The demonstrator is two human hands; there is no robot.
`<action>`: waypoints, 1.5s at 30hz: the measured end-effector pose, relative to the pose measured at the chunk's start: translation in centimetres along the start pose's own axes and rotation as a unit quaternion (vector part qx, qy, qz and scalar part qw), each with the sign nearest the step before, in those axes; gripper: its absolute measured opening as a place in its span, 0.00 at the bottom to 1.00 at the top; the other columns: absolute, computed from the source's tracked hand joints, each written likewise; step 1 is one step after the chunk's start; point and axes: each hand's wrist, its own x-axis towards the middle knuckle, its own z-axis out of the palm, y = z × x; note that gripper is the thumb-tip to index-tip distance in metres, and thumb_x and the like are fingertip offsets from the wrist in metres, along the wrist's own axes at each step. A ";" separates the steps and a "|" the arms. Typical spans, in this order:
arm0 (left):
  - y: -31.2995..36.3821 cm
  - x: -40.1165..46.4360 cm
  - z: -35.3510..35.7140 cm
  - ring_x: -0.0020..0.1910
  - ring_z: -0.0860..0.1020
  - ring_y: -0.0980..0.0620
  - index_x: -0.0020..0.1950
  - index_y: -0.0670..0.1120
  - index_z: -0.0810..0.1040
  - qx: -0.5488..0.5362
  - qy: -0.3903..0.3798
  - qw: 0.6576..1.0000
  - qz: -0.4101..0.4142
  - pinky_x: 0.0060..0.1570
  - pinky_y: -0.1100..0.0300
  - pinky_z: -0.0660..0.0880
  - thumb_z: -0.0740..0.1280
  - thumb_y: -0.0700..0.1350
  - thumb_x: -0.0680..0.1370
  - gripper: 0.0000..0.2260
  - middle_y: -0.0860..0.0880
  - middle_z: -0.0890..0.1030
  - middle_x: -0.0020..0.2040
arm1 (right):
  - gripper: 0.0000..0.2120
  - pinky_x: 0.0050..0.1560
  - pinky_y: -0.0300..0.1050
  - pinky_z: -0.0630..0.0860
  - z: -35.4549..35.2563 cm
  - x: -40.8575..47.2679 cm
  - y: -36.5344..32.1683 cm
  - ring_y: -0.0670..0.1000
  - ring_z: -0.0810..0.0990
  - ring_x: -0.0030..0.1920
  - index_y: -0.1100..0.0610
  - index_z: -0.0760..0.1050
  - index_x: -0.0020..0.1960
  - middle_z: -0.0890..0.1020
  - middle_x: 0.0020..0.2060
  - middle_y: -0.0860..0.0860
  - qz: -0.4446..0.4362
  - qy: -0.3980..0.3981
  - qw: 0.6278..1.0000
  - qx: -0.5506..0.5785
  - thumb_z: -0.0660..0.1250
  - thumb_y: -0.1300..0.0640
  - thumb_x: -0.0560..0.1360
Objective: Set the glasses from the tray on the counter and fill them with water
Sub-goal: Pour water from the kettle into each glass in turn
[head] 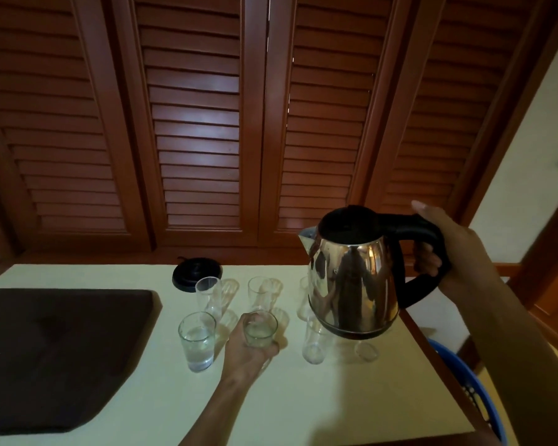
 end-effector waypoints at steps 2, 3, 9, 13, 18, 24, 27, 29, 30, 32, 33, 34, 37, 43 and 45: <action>0.1 -0.1 0.0 0.44 0.77 0.65 0.51 0.62 0.71 0.044 -0.002 0.999 0.013 0.41 0.79 0.74 0.81 0.33 0.68 0.30 0.56 0.80 0.47 | 0.20 0.23 0.39 0.66 -0.4 0.1 0.4 0.49 0.66 0.21 0.53 0.73 0.29 0.69 0.21 0.50 0.002 -0.003 1.000 0.008 0.73 0.43 0.73; 0.1 -0.2 -0.1 0.41 0.78 0.64 0.52 0.59 0.72 0.064 -0.002 0.998 0.025 0.39 0.78 0.75 0.81 0.31 0.68 0.29 0.55 0.80 0.47 | 0.20 0.23 0.39 0.66 -0.7 0.2 0.6 0.49 0.66 0.21 0.53 0.74 0.30 0.70 0.22 0.50 0.001 -0.005 1.000 0.012 0.73 0.43 0.73; 0.2 -1.0 0.1 0.49 0.83 0.47 0.56 0.52 0.79 0.099 -0.013 0.988 0.115 0.49 0.49 0.84 0.74 0.24 0.70 0.26 0.44 0.83 0.53 | 0.19 0.22 0.38 0.66 -2.6 1.4 1.3 0.48 0.67 0.21 0.53 0.74 0.30 0.70 0.22 0.50 0.002 -0.022 1.000 0.019 0.71 0.45 0.75; 1.9 -1.8 0.3 0.61 0.78 0.56 0.69 0.57 0.68 0.158 0.076 0.970 0.171 0.55 0.66 0.78 0.85 0.40 0.64 0.41 0.54 0.79 0.59 | 0.19 0.21 0.38 0.67 -4.6 2.7 0.8 0.47 0.67 0.19 0.54 0.74 0.30 0.70 0.21 0.49 -0.005 -0.037 0.999 0.018 0.72 0.46 0.75; 5.3 -3.1 3.9 0.64 0.74 0.62 0.71 0.57 0.68 0.185 0.122 0.937 0.272 0.52 0.78 0.71 0.84 0.42 0.63 0.42 0.58 0.76 0.65 | 0.18 0.20 0.37 0.67 -8.0 4.5 0.6 0.46 0.68 0.19 0.52 0.76 0.31 0.71 0.21 0.48 -0.008 -0.074 0.997 0.024 0.74 0.44 0.73; 6.5 -2.8 8.8 0.65 0.72 0.68 0.67 0.56 0.72 0.213 0.073 0.936 0.271 0.63 0.73 0.65 0.85 0.46 0.63 0.36 0.61 0.76 0.65 | 0.26 0.19 0.37 0.65 -10.9 6.1 0.1 0.46 0.64 0.16 0.51 0.76 0.24 0.68 0.18 0.47 0.025 -0.129 0.991 0.025 0.67 0.43 0.79; 5.0 -2.3 10.7 0.66 0.73 0.58 0.69 0.56 0.69 0.243 0.051 0.943 0.222 0.64 0.63 0.69 0.85 0.50 0.63 0.39 0.58 0.76 0.66 | 0.19 0.20 0.37 0.65 -12.2 6.6 -0.2 0.47 0.65 0.17 0.51 0.77 0.30 0.69 0.19 0.48 0.024 -0.147 0.988 0.041 0.72 0.43 0.76; 3.7 -1.9 11.7 0.67 0.73 0.56 0.73 0.55 0.66 0.255 0.058 0.945 0.198 0.65 0.58 0.71 0.85 0.52 0.62 0.44 0.55 0.76 0.67 | 0.15 0.21 0.38 0.65 -12.9 6.7 -0.3 0.46 0.66 0.19 0.53 0.80 0.38 0.71 0.22 0.49 0.029 -0.140 0.989 0.039 0.75 0.42 0.72; 3.1 -1.9 12.2 0.67 0.73 0.56 0.74 0.56 0.65 0.254 0.064 0.947 0.189 0.65 0.58 0.71 0.85 0.51 0.62 0.46 0.55 0.75 0.67 | 0.15 0.21 0.38 0.65 -13.3 6.9 -0.3 0.46 0.67 0.20 0.54 0.81 0.42 0.71 0.23 0.49 0.029 -0.140 0.989 0.037 0.76 0.42 0.71; 1.9 -1.6 12.8 0.66 0.73 0.56 0.76 0.55 0.62 0.247 0.079 0.953 0.160 0.63 0.58 0.71 0.85 0.50 0.62 0.49 0.54 0.75 0.66 | 0.15 0.22 0.38 0.65 -13.5 7.3 -0.1 0.46 0.67 0.21 0.54 0.82 0.44 0.71 0.24 0.49 0.029 -0.133 0.990 0.031 0.77 0.42 0.71; 1.4 -1.6 13.1 0.66 0.74 0.55 0.76 0.55 0.62 0.235 0.091 0.957 0.143 0.63 0.58 0.71 0.86 0.49 0.62 0.49 0.53 0.75 0.65 | 0.15 0.22 0.38 0.65 -13.7 7.4 -0.1 0.47 0.67 0.21 0.54 0.83 0.43 0.71 0.24 0.50 0.029 -0.132 0.990 0.030 0.77 0.42 0.70; 0.8 -1.6 13.4 0.65 0.75 0.55 0.77 0.54 0.61 0.217 0.101 0.963 0.127 0.63 0.58 0.72 0.86 0.47 0.62 0.50 0.52 0.76 0.64 | 0.15 0.21 0.38 0.65 -13.7 7.5 -0.1 0.47 0.67 0.20 0.54 0.83 0.42 0.71 0.24 0.50 0.029 -0.133 0.990 0.029 0.78 0.42 0.70; -0.5 -2.0 14.2 0.53 0.81 0.61 0.75 0.53 0.62 0.144 0.129 0.975 0.111 0.52 0.67 0.76 0.83 0.37 0.67 0.44 0.52 0.80 0.55 | 0.16 0.21 0.38 0.65 -13.8 8.0 -0.1 0.47 0.67 0.20 0.55 0.83 0.42 0.72 0.24 0.50 0.029 -0.127 0.991 0.024 0.78 0.42 0.69; -1.5 -1.7 15.2 0.41 0.84 0.42 0.49 0.44 0.80 0.078 0.186 0.977 0.066 0.39 0.53 0.81 0.77 0.41 0.63 0.17 0.42 0.84 0.43 | 0.19 0.21 0.38 0.63 -14.0 8.7 -0.5 0.47 0.66 0.20 0.57 0.82 0.41 0.72 0.23 0.50 0.016 -0.125 0.992 0.003 0.79 0.42 0.67; -1.1 -1.6 15.5 0.39 0.81 0.45 0.47 0.40 0.80 0.082 0.195 0.976 0.053 0.38 0.56 0.78 0.76 0.38 0.63 0.14 0.45 0.83 0.38 | 0.18 0.21 0.38 0.62 -13.7 8.6 -0.8 0.47 0.66 0.20 0.58 0.83 0.41 0.72 0.23 0.51 0.007 -0.129 0.992 -0.016 0.79 0.42 0.67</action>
